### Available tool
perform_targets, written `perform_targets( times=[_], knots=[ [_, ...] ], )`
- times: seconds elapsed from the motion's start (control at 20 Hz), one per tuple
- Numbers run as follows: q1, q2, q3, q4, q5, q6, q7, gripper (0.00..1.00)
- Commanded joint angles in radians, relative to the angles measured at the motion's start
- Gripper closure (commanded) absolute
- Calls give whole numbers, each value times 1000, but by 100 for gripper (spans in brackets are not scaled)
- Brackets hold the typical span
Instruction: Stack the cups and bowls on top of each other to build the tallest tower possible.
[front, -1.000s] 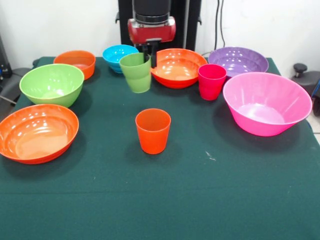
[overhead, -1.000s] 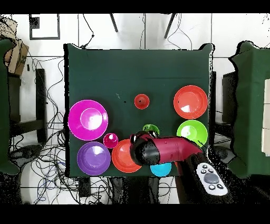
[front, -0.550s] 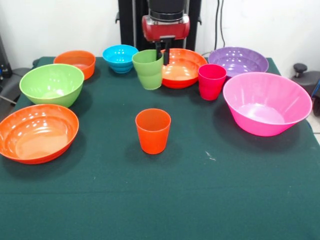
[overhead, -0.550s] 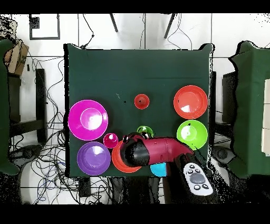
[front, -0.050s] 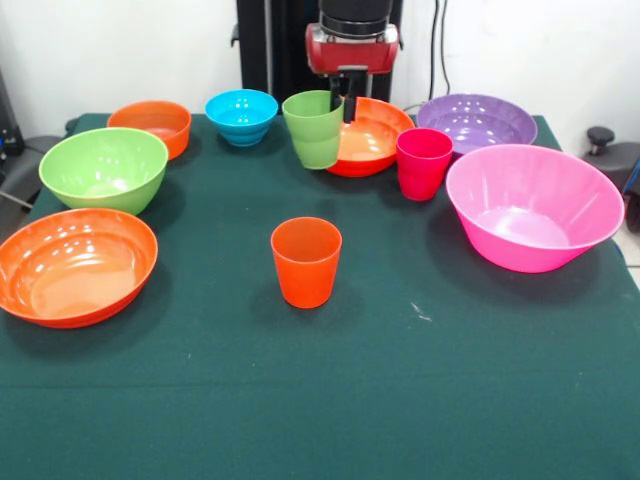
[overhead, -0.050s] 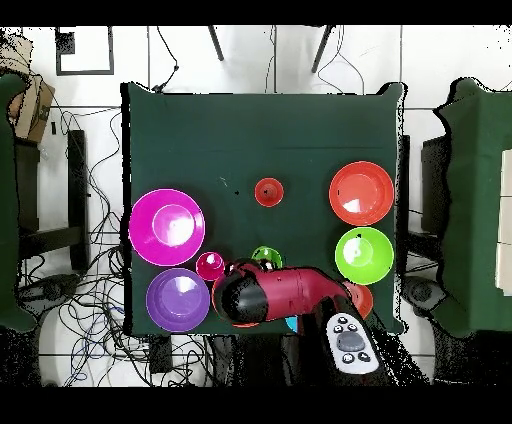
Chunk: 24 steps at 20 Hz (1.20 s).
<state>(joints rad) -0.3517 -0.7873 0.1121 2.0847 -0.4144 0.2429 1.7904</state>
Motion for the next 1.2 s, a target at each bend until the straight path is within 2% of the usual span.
perform_targets(
  times=[0.05,0.25,0.6,0.85,1.2],
  knots=[
    [53,60,-9,17,30,-109,193,100],
    [90,74,-33,-4,28,-125,219,100],
    [139,37,-43,-49,53,-49,226,100],
    [184,98,-54,-118,91,-37,240,100],
    [228,122,-54,-179,136,5,211,100]
  ],
)
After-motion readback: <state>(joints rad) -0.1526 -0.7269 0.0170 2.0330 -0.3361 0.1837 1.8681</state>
